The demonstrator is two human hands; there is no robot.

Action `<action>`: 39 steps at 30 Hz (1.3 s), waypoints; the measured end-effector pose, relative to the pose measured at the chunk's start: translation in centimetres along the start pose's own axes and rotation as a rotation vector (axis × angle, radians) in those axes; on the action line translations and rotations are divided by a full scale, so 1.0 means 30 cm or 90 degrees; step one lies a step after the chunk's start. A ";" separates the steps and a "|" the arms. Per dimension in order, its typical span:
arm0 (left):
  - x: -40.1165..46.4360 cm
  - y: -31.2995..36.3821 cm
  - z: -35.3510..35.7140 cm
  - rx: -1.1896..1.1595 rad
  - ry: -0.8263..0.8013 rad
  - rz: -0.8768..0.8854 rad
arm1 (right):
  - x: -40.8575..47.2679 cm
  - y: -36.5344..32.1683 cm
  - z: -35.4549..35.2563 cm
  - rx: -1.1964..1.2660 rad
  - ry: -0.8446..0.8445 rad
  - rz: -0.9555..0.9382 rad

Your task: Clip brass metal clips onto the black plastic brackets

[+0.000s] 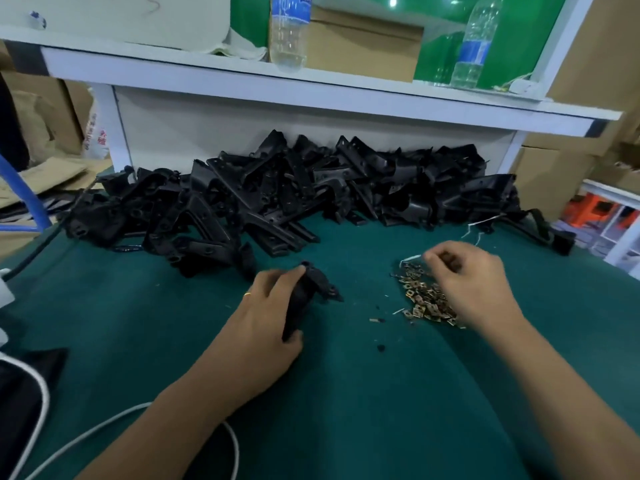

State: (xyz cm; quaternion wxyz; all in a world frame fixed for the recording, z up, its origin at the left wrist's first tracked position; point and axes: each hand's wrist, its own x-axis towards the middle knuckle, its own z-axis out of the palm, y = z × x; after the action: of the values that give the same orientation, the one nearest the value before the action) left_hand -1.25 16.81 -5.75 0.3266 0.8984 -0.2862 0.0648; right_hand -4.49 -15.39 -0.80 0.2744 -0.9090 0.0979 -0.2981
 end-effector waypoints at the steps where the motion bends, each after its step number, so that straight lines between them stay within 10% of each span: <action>1: -0.003 -0.002 0.000 -0.005 0.010 0.010 | -0.002 0.039 0.006 -0.040 0.000 -0.025; 15: 0.002 0.019 -0.006 0.184 0.081 0.027 | 0.009 0.113 0.082 -0.196 -0.107 -0.069; 26: -0.019 0.068 -0.037 0.101 0.153 0.116 | -0.134 -0.154 0.110 0.661 -0.251 0.044; 39: -0.011 0.052 -0.019 0.127 0.144 0.128 | -0.184 -0.223 0.139 0.738 -0.336 0.034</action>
State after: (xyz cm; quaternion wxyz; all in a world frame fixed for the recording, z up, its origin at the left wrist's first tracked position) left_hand -2.36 16.37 -4.54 0.2576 0.8802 -0.3285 0.2260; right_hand -6.34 -6.11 -2.55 0.7437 -0.6532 -0.1276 -0.0620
